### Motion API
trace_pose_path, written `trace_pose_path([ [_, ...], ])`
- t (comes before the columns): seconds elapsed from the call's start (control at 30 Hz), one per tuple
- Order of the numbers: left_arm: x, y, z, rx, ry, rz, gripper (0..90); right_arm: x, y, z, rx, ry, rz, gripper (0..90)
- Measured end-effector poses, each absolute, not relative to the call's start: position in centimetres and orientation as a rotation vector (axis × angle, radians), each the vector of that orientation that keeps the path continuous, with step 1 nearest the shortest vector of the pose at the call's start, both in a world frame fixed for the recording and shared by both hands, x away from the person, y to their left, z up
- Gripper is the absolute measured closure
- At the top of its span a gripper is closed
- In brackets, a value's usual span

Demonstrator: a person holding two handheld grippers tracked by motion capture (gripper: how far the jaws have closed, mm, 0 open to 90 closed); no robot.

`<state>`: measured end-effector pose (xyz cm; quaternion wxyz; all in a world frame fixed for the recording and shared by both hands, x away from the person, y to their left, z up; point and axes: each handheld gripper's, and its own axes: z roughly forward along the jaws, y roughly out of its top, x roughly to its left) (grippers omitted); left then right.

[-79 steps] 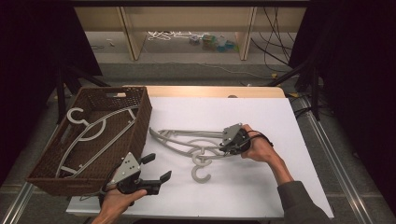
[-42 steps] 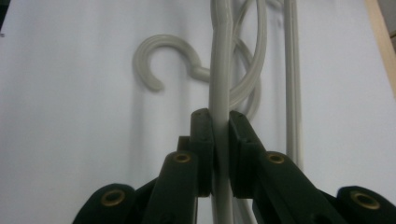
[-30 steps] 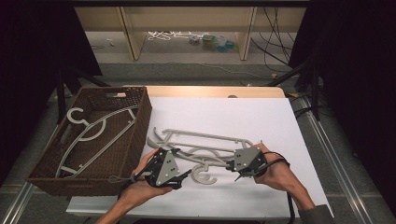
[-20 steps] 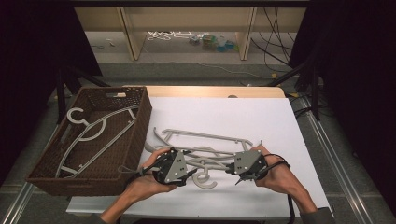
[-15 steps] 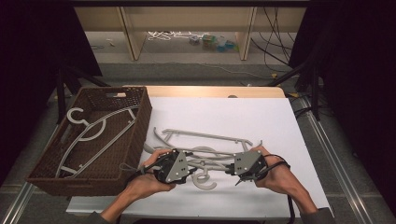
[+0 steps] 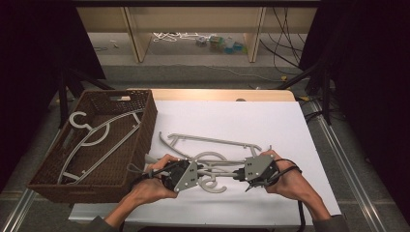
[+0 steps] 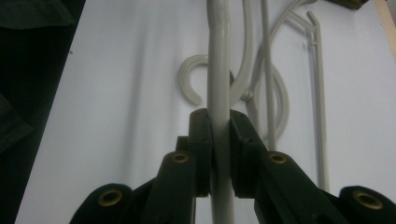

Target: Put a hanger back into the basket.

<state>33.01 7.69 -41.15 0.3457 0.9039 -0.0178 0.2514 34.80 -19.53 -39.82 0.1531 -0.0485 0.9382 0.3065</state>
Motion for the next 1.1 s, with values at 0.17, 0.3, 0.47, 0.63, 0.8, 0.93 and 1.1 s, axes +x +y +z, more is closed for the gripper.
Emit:
trace_pose_path([
  [0.17, 33.0, 7.5, -41.2, 2.271, 0.112, 0.47, 76.6, 35.0, -20.2, -39.1, -0.15, 2.635, 0.92, 78.1],
  [0.3, 33.4, 7.9, -40.4, 2.267, 0.166, 0.364, 77.9, 35.2, -20.8, -38.7, -0.094, 2.598, 0.991, 75.2],
  [0.47, 33.5, 8.4, -39.8, 2.186, 0.31, 0.21, 79.1, 35.4, -20.8, -38.6, 0.024, 2.576, 1.039, 71.4],
  [0.63, 34.3, 9.4, -40.1, 2.189, 0.445, 0.18, 79.2, 35.6, -20.7, -38.1, 0.157, 2.527, 1.067, 59.2],
  [0.8, 35.1, 10.8, -40.0, 2.159, 0.55, 0.159, 79.2, 35.7, -21.3, -37.6, 0.351, 2.448, 1.143, 47.0],
  [0.93, 35.4, 11.8, -39.6, 2.111, 0.621, 0.136, 79.3, 35.8, -21.6, -37.6, 0.529, 2.394, 1.225, 39.6],
  [1.1, 35.6, 13.3, -38.7, 2.056, 0.687, 0.133, 79.3, 35.4, -22.3, -37.7, 0.703, 2.306, 1.335, 32.9],
])
